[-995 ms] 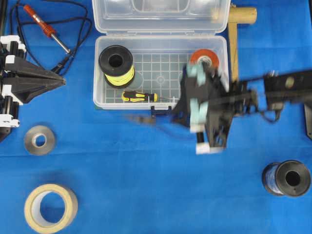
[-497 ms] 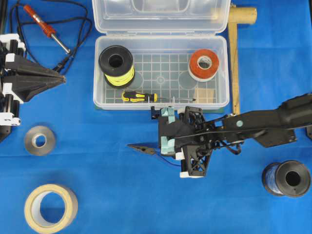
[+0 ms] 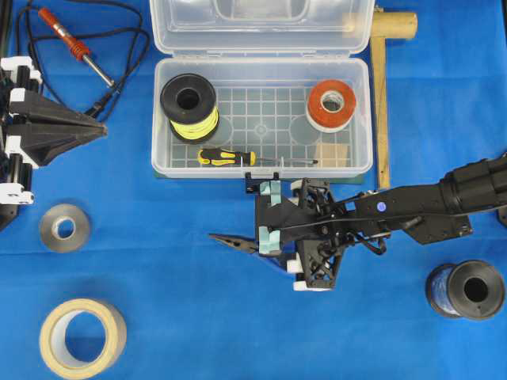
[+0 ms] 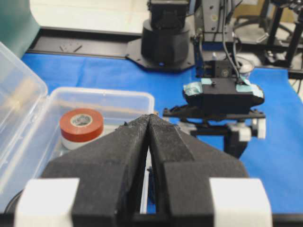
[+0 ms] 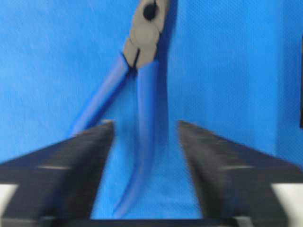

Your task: Pick the nipper from the toolbox among several items.

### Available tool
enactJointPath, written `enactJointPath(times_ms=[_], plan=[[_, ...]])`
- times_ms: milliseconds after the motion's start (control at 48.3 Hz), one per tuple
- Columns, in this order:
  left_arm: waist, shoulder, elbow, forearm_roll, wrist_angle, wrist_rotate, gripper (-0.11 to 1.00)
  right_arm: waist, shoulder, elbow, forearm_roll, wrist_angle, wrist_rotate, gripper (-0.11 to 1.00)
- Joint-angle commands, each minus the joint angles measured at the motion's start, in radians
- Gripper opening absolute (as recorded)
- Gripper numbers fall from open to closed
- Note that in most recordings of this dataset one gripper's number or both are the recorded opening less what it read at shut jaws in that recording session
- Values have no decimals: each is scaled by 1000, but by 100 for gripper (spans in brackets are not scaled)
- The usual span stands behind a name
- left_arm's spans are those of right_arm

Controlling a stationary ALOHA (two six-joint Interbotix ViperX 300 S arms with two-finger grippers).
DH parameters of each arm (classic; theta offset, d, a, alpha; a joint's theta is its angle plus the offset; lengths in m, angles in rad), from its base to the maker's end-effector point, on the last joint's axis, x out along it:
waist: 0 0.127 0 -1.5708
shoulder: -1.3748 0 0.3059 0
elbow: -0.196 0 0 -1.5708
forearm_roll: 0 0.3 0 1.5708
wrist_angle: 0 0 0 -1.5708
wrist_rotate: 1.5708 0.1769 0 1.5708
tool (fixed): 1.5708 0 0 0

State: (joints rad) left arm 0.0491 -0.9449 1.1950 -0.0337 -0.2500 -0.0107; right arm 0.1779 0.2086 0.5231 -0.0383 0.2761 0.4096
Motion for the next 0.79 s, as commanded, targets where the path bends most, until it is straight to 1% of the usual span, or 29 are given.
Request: enactJointPath(times_ms=[0,62,83,166,290,373,518,767], plan=[[-2,3,-11,-2,-2,-2,0,-12,-104,-15,-15,35,-3,73],[0,3,-11,-2,0,-2,0,-20,-172,-9,-41,63,-3,84],[0,3,-11,-2,0,-3,0,-21,-195,-5,-52,69,-3,85],[-2,0,-11,-2,0,-3,0,-32,-299,20,-101,91,-3,80],[-2,-5,-11,-2,0,-2,0,-60,-453,83,-179,104,2,82],[0,-8,-11,-2,0,-3,0,-89,-568,158,-215,95,3,82],[0,-8,-9,-2,0,-3,0,-124,-752,290,-229,57,3,81],[-5,-8,-6,-2,0,-3,0,-141,-1051,495,-232,-55,5,82]])
